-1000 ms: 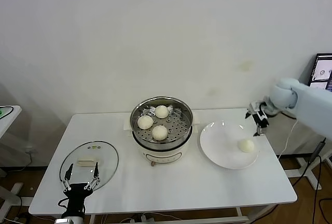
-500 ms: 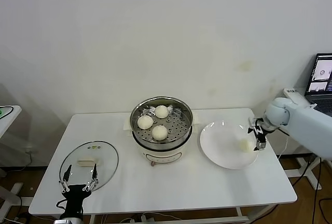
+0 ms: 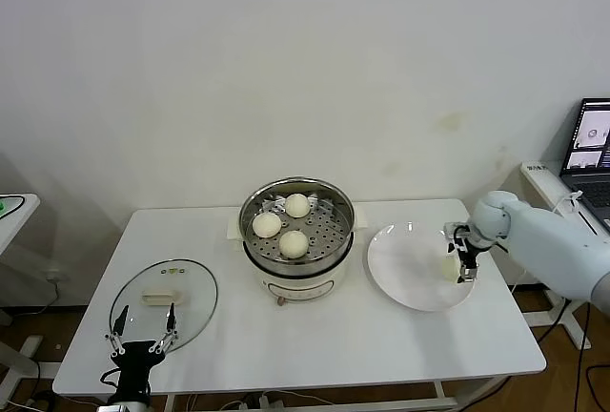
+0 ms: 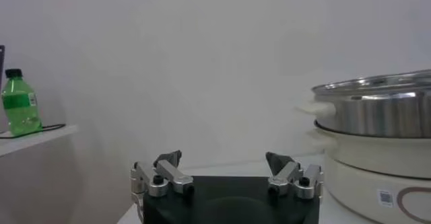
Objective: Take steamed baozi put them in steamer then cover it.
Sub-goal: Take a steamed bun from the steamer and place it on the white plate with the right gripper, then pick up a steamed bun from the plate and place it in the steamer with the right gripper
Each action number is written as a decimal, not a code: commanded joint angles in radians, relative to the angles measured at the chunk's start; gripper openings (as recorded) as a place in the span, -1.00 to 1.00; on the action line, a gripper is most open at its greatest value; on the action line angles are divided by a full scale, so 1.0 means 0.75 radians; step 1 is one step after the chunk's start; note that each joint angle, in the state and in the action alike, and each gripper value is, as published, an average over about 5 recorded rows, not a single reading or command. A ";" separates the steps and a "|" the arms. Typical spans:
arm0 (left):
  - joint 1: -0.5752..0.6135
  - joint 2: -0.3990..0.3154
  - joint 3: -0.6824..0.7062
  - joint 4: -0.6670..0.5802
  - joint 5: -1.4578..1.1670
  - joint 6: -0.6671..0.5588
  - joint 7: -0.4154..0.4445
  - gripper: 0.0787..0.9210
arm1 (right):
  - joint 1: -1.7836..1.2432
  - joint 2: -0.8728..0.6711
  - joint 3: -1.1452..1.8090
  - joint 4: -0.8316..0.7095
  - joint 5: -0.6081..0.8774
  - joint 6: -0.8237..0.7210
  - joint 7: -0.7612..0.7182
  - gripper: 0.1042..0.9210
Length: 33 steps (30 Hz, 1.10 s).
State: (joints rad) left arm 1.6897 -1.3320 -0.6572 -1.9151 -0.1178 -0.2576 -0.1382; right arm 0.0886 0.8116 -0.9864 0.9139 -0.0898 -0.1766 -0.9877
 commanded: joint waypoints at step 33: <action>-0.014 -0.017 0.031 -0.004 0.046 0.005 -0.003 0.77 | 0.453 -0.028 -0.152 0.281 0.244 -0.115 0.016 -0.01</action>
State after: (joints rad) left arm 1.6798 -1.3442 -0.6415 -1.9208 -0.0971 -0.2554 -0.1403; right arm 0.2176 0.7985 -1.0109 0.9852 -0.0414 -0.2262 -0.9814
